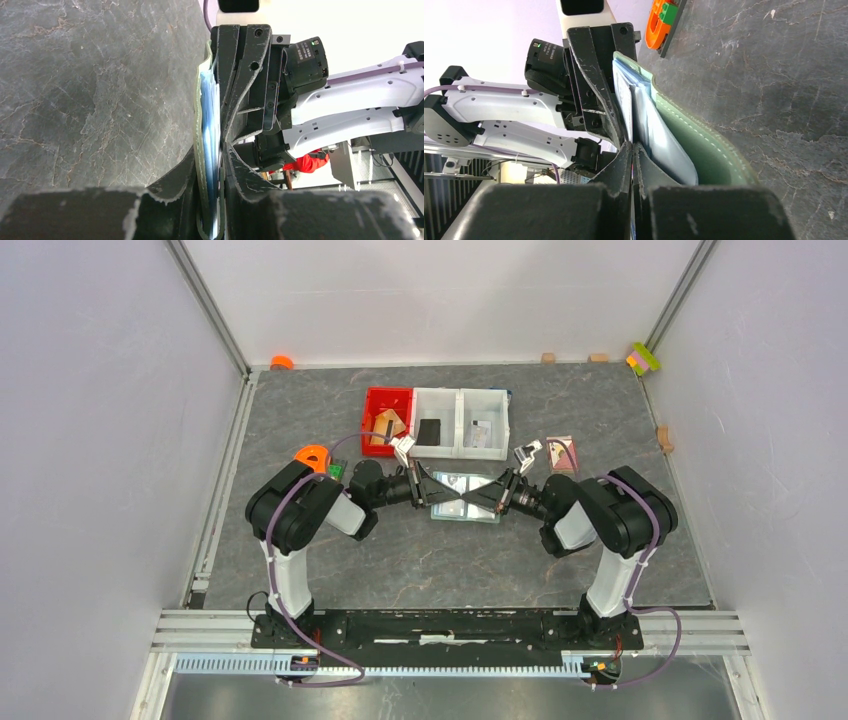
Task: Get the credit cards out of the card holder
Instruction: Remove the credit card from the card holder.
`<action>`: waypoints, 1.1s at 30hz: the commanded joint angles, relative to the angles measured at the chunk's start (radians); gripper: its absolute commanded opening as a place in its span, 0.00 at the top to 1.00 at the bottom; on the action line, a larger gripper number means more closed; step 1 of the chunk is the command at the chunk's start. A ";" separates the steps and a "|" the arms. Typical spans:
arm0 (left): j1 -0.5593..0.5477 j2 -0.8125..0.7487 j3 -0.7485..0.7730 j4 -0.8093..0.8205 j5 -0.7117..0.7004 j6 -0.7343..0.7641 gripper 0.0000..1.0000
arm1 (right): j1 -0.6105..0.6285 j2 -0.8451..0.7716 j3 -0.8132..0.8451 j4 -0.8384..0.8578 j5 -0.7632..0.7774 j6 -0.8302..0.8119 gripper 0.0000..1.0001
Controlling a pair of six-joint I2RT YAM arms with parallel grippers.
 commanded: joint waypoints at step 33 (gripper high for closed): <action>0.050 -0.019 -0.067 0.222 -0.024 -0.076 0.98 | -0.069 -0.045 -0.087 0.483 0.076 -0.033 1.00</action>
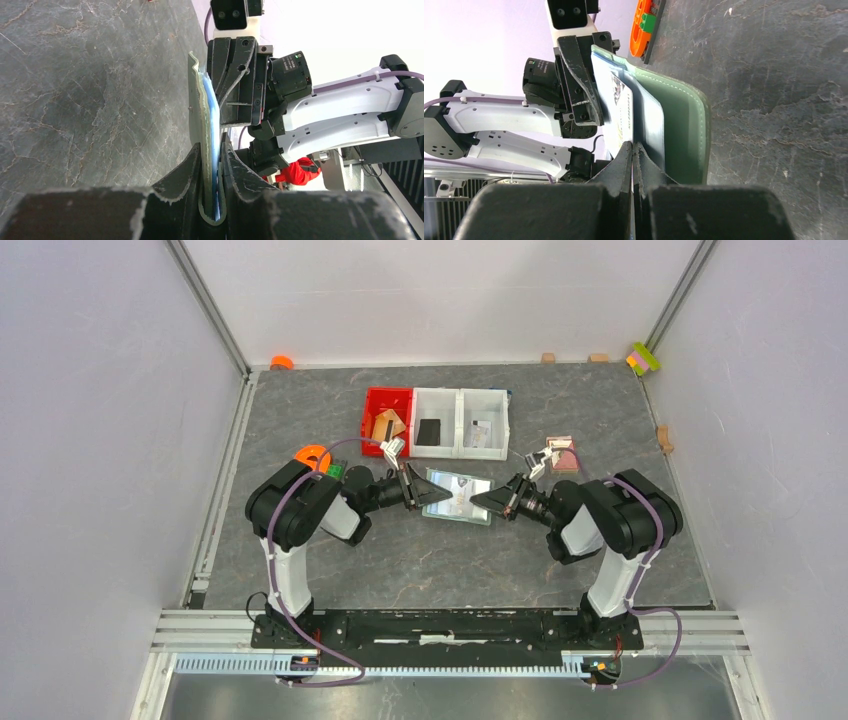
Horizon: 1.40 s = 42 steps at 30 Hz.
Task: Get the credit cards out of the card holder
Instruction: Remove the credit card from the card holder, then place the credit card in the storage box.
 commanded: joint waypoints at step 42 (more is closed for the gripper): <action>-0.009 -0.256 0.102 -0.946 -0.375 0.444 0.98 | -0.109 -0.160 0.543 -0.812 0.227 -0.580 1.00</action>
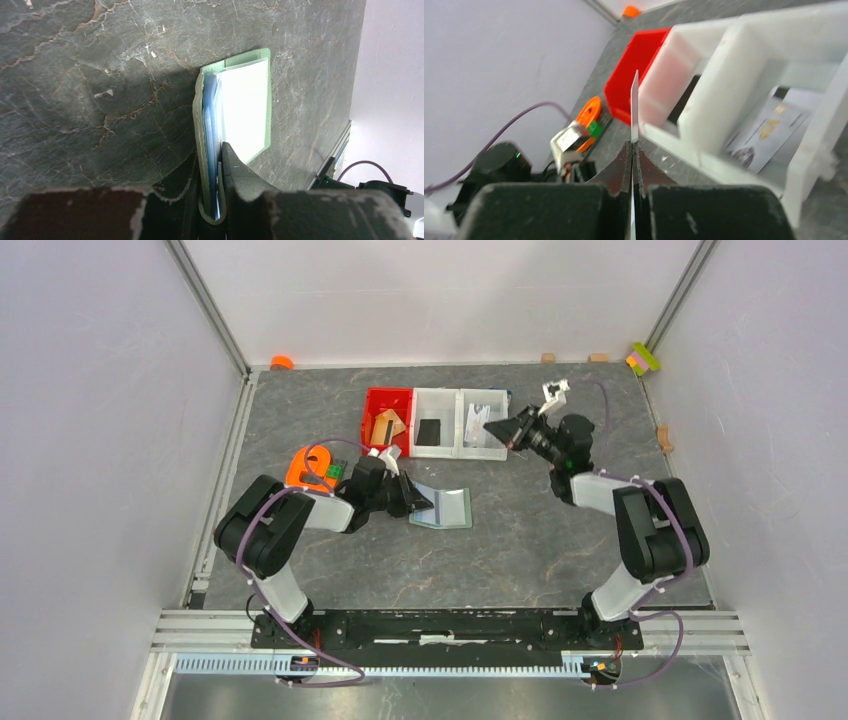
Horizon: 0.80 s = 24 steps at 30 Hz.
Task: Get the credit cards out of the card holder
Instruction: Place the credit card in the storage box.
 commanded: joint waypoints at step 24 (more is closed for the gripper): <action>-0.024 -0.006 0.067 -0.046 -0.006 0.052 0.98 | 0.030 0.401 0.735 -0.859 0.290 -0.392 0.89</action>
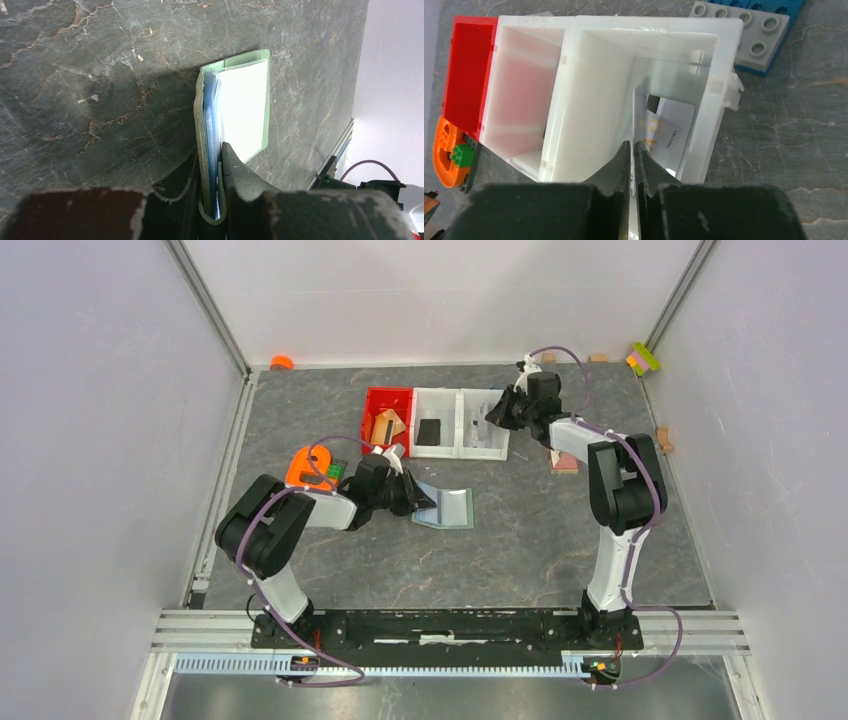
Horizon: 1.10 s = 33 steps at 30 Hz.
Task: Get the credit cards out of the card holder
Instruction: Place the credit card in the storage box.
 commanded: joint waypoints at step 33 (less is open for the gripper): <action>-0.258 -0.199 0.006 -0.283 -0.092 -0.022 0.80 | 0.354 -0.920 -1.008 0.102 0.068 0.033 0.50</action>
